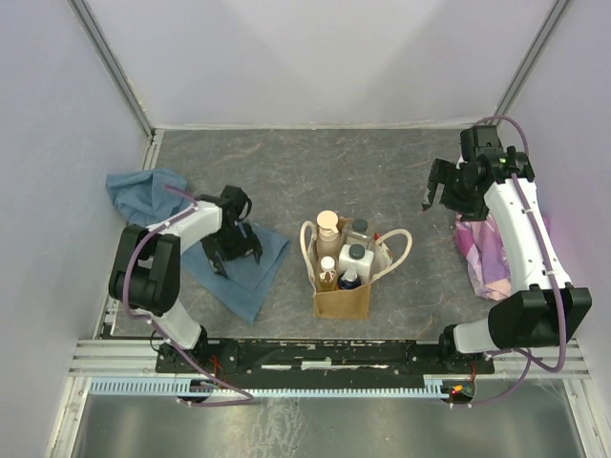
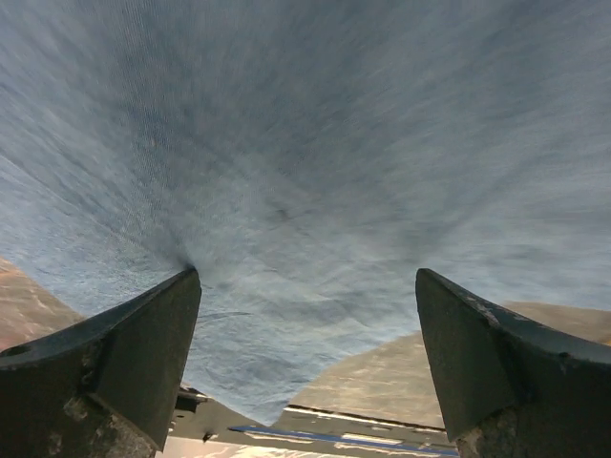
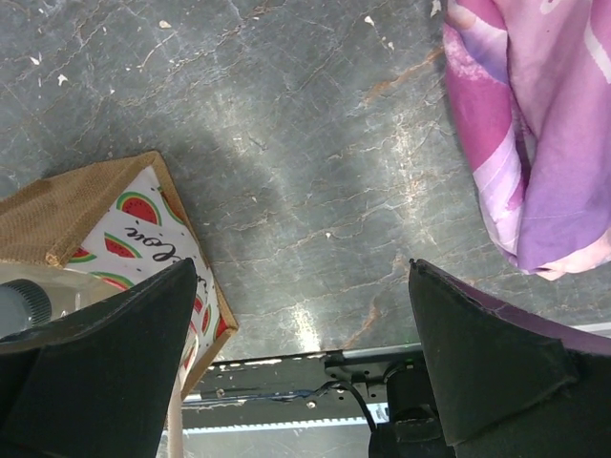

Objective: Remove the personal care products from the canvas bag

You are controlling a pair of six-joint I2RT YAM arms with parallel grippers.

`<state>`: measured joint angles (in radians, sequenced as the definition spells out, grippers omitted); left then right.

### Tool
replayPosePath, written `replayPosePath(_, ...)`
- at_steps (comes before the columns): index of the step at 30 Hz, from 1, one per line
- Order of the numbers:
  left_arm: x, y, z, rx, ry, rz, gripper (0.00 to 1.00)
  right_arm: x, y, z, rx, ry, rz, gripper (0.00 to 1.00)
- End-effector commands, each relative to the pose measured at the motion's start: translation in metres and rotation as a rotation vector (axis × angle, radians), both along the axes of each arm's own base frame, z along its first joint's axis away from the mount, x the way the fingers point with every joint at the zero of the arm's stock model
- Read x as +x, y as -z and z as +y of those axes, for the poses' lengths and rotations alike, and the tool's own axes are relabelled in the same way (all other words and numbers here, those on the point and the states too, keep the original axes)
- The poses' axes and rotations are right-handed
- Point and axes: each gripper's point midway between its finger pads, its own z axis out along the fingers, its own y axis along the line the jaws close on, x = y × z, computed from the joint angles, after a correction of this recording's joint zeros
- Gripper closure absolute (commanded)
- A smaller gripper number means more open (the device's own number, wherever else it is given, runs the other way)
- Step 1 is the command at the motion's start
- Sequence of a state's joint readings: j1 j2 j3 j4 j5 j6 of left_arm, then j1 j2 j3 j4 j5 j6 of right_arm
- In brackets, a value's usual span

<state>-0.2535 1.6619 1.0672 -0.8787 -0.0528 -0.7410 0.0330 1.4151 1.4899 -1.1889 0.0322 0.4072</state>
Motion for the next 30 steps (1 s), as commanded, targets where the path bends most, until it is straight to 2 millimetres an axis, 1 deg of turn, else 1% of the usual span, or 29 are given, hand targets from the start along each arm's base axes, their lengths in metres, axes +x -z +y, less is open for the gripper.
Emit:
replayPosePath(1,-0.019,0.017,-0.015,-0.068,-0.033,-0.002,0.00,0.002,-0.003,0.012,0.053,-0.032,-0.026,0.00)
replayPosePath(3,-0.021,0.022,-0.014,-0.064,-0.035,-0.001,0.00,0.001,-0.004,0.017,0.075,-0.047,-0.040,0.00)
replayPosePath(6,-0.014,0.026,-0.009,-0.024,-0.026,0.000,0.00,0.000,-0.005,0.019,0.088,-0.056,-0.048,0.00)
replayPosePath(9,0.002,0.030,0.002,0.022,-0.023,0.007,0.00,-0.003,-0.004,0.019,0.088,-0.059,-0.039,0.00)
replayPosePath(11,0.015,0.035,0.015,0.037,-0.049,0.012,0.01,-0.005,-0.005,0.019,0.084,-0.063,-0.035,0.00)
replayPosePath(14,0.041,0.040,0.043,0.038,-0.106,0.014,0.00,-0.009,-0.007,0.019,0.086,-0.067,-0.034,0.00)
replayPosePath(16,0.063,0.040,0.071,0.058,-0.163,-0.005,0.00,-0.010,-0.008,0.020,0.089,-0.071,-0.038,0.00)
replayPosePath(19,0.101,0.041,0.109,0.070,-0.232,-0.038,0.00,-0.010,-0.012,0.022,0.098,-0.076,-0.045,0.00)
replayPosePath(20,0.120,0.038,0.126,0.082,-0.267,-0.057,0.01,-0.009,-0.014,0.022,0.100,-0.076,-0.048,0.00)
replayPosePath(23,0.156,0.046,0.157,0.046,-0.353,-0.063,0.00,-0.007,-0.020,0.025,0.113,-0.083,-0.054,0.00)
replayPosePath(25,0.171,0.056,0.177,0.013,-0.437,-0.056,0.01,-0.006,-0.023,0.026,0.117,-0.085,-0.060,0.00)
replayPosePath(27,0.176,0.068,0.195,0.010,-0.523,-0.035,0.02,-0.003,-0.021,0.027,0.122,-0.089,-0.064,0.00)
replayPosePath(29,0.179,0.064,0.221,0.102,-0.593,-0.038,0.03,-0.001,-0.011,0.027,0.121,-0.088,-0.043,0.00)
replayPosePath(30,0.176,0.054,0.239,0.198,-0.621,-0.045,0.03,-0.002,-0.004,0.027,0.118,-0.090,-0.017,0.00)
